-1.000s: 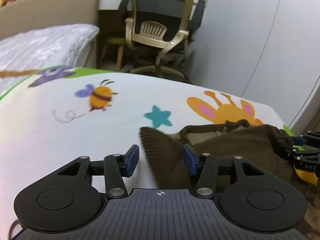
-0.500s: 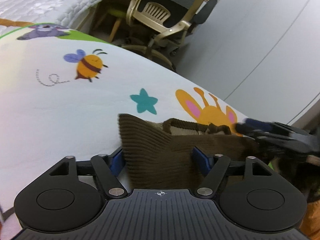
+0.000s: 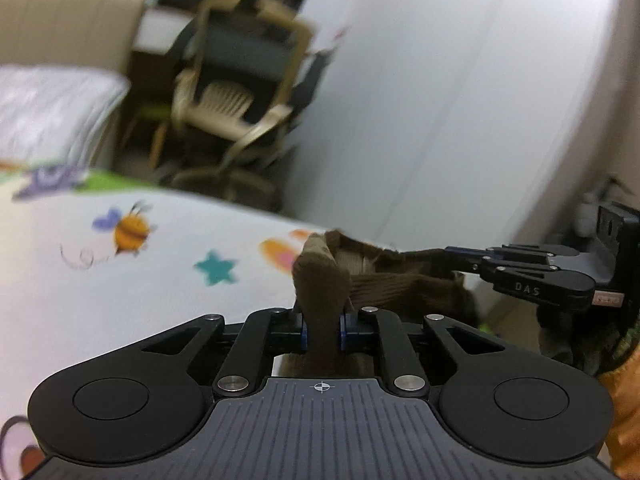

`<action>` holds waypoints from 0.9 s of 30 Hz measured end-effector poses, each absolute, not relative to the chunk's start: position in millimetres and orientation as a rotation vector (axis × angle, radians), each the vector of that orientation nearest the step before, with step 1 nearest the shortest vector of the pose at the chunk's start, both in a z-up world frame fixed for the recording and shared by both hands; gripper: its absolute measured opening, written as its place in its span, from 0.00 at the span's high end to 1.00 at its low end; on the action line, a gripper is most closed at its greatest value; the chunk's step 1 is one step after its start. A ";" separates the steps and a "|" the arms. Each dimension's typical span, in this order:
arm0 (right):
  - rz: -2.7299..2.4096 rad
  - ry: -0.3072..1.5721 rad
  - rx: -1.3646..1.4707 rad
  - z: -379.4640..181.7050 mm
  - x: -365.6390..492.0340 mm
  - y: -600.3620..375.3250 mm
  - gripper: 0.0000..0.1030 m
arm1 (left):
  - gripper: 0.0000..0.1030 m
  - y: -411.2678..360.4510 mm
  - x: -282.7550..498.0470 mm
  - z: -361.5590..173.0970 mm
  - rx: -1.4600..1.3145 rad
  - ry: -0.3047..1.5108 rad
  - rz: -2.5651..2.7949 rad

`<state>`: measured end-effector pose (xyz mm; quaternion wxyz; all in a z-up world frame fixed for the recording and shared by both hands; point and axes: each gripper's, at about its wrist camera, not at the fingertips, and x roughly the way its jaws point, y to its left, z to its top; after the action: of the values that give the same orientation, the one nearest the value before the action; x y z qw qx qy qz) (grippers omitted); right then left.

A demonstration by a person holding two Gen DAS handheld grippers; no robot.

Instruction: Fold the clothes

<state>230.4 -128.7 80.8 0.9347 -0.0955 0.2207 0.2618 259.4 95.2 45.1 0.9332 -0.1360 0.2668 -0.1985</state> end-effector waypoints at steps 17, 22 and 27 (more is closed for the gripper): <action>0.544 0.566 -0.015 36.5 111.4 -205.6 0.24 | 0.28 94.6 107.0 8.6 -0.291 0.726 -0.443; 0.438 0.651 0.319 29.9 194.1 -236.1 0.24 | 0.17 113.9 135.5 -0.3 -0.631 0.742 -0.472; 0.361 0.764 0.433 -10.2 269.1 -227.7 0.26 | 0.08 97.9 173.2 -13.2 -0.784 0.799 -0.491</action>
<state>269.1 -227.7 -10.2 0.8895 0.2082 0.3676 0.1737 173.2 97.9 -13.2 0.8190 -0.3681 0.3749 -0.2307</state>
